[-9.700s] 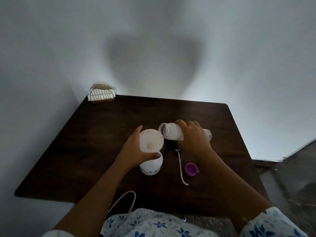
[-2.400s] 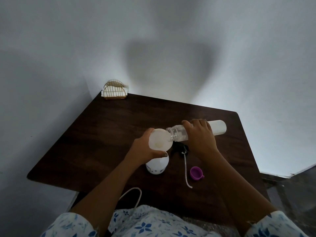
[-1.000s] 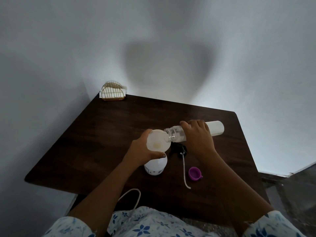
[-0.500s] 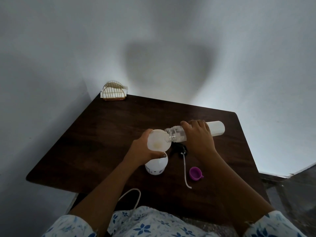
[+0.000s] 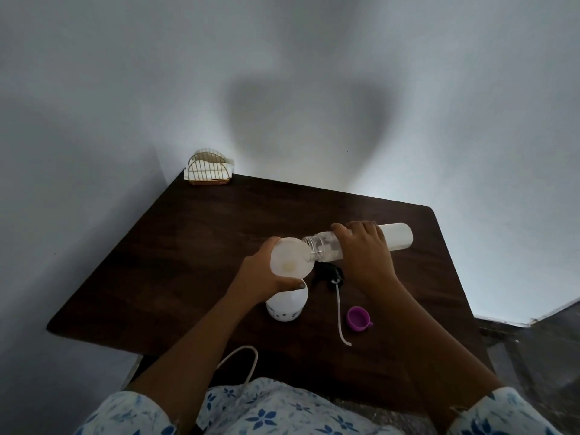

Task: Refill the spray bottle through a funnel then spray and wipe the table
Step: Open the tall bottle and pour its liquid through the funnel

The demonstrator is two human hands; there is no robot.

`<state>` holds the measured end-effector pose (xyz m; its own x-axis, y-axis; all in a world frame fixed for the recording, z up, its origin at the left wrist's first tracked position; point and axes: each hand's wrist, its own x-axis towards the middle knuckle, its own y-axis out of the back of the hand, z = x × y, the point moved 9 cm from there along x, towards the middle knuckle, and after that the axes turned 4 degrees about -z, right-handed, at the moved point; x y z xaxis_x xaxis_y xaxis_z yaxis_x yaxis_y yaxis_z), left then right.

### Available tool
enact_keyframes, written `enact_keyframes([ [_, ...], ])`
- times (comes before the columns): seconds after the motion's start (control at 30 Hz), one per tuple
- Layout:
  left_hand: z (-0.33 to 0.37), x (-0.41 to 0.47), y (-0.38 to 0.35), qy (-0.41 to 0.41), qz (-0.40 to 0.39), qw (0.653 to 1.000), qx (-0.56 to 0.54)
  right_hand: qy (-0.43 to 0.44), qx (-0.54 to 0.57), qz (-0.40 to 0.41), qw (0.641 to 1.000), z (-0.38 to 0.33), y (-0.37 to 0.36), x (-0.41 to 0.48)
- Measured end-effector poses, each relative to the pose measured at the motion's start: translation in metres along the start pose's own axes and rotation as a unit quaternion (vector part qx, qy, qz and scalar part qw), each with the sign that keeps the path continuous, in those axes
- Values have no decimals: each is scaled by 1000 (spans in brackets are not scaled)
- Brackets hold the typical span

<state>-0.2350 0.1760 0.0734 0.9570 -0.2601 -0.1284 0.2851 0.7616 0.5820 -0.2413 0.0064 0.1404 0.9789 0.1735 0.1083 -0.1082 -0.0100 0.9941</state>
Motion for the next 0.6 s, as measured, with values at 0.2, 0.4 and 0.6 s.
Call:
enact_keyframes([
  [0.2, 2, 0, 1, -7, 4, 1000, -4, 4, -2, 4, 1000, -1, -1, 1],
  [0.4, 1, -2, 1, -6, 7, 1000, -10, 3, -1, 2, 1000, -1, -1, 1],
  [0.6, 3, -3, 2, -10, 9, 1000, -8, 4, -1, 3, 1000, -2, 0, 0],
])
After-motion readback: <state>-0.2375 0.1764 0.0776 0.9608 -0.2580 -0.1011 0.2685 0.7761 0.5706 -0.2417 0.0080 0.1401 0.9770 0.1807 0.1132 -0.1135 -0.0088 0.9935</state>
